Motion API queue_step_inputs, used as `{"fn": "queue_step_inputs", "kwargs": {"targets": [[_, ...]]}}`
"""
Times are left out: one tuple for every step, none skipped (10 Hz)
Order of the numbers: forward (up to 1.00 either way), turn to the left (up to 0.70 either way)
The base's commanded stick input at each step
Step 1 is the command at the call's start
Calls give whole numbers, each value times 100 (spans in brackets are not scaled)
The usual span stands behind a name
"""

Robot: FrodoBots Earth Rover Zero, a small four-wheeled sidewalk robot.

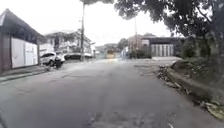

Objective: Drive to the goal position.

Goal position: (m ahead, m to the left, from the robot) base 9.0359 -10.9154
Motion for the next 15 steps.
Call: {"fn": "queue_step_inputs", "kwargs": {"targets": [[85, 0], [85, 0], [85, 0], [85, 0], [85, -22], [85, -34], [85, -34], [85, -34], [85, -17], [85, 0], [85, 0], [85, 0], [85, 0], [85, 0], [85, 0]]}}
